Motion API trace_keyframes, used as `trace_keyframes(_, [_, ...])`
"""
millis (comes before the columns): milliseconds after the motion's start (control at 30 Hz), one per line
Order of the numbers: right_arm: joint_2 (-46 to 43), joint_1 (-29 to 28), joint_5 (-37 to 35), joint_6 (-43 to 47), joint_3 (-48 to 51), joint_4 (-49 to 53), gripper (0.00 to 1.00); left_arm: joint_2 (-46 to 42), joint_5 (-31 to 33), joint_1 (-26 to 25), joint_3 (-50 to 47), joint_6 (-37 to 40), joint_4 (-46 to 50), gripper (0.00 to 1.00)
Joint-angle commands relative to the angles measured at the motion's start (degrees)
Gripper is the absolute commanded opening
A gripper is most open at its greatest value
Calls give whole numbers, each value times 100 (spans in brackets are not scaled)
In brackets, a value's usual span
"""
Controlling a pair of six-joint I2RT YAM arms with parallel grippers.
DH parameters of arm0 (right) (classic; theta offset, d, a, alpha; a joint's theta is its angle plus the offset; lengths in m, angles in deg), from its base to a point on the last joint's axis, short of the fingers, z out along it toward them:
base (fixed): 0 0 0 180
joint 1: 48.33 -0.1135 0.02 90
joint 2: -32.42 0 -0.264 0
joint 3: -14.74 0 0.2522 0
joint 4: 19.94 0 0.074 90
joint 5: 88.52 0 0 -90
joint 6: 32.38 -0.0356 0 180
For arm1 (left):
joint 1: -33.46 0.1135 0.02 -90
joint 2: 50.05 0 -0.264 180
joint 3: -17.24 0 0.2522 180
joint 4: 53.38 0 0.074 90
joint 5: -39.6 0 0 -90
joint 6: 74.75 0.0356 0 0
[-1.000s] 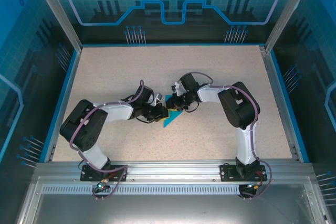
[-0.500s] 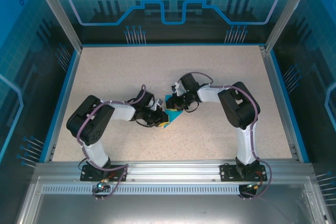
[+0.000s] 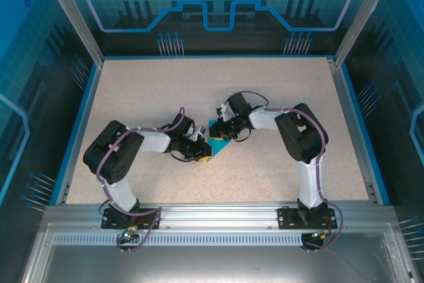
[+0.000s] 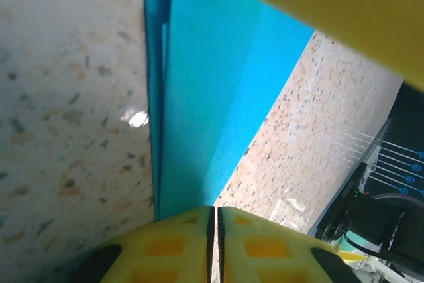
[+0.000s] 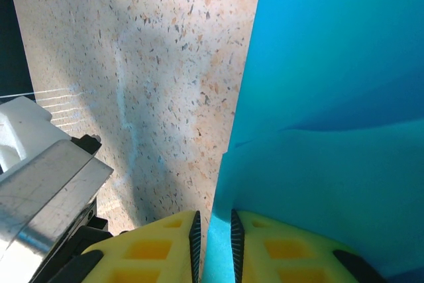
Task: Fold a paper plane with a square sheet of paper (pick it up from the middle)
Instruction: Fourth fold the wing at the center of the table.
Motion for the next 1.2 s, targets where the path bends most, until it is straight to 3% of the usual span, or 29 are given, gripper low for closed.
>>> trace_keyframes(0, [444, 5, -653, 137, 263, 706, 23, 0, 130, -26, -279, 187, 1368, 14])
trace_keyframes(267, [444, 3, -633, 142, 281, 697, 23, -376, 493, -183, -242, 294, 1795, 14])
trace_keyframes(600, [409, 3, -620, 102, 287, 659, 23, -1578, 1213, -188, -21, -132, 1304, 14])
trace_keyframes(967, [427, 2, -572, 76, 303, 605, 24, -530, 811, -271, 429, -483, 123, 17])
trace_keyframes(1167, [404, 4, -546, 27, 324, 554, 24, -39, 881, -289, 395, -434, 278, 16])
